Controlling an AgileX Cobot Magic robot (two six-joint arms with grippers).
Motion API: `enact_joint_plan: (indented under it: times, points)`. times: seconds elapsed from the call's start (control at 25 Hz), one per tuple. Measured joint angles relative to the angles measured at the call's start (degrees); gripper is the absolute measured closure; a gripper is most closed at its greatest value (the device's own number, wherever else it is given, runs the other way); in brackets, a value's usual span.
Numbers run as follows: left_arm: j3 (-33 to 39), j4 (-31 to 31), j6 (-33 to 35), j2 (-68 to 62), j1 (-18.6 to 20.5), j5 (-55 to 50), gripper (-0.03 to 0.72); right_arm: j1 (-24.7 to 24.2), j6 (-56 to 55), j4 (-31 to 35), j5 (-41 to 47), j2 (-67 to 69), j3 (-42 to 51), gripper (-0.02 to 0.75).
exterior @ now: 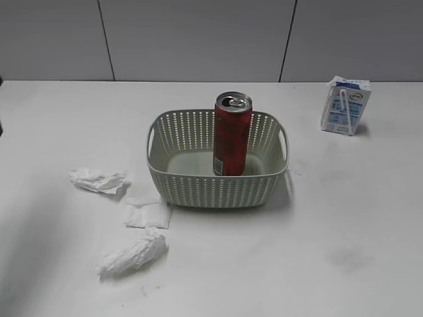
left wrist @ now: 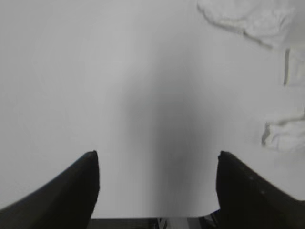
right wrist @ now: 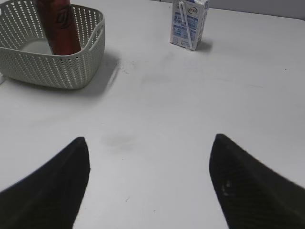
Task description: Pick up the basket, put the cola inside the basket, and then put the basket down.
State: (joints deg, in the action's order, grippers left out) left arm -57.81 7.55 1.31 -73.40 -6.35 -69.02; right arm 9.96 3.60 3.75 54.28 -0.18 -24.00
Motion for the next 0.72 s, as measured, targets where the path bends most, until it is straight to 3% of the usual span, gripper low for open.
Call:
enact_joint_plan:
  times: [0.4,0.72]
  points:
    - [21.07,-3.80,0.13,33.62,0.00,5.98,0.111,0.00,0.00,0.00,0.00,0.00,0.00,0.146]
    - [28.58,-3.95,0.13,52.01,0.00,8.48,0.111,0.00,0.05,0.00,-0.05,0.00,0.00,0.146]
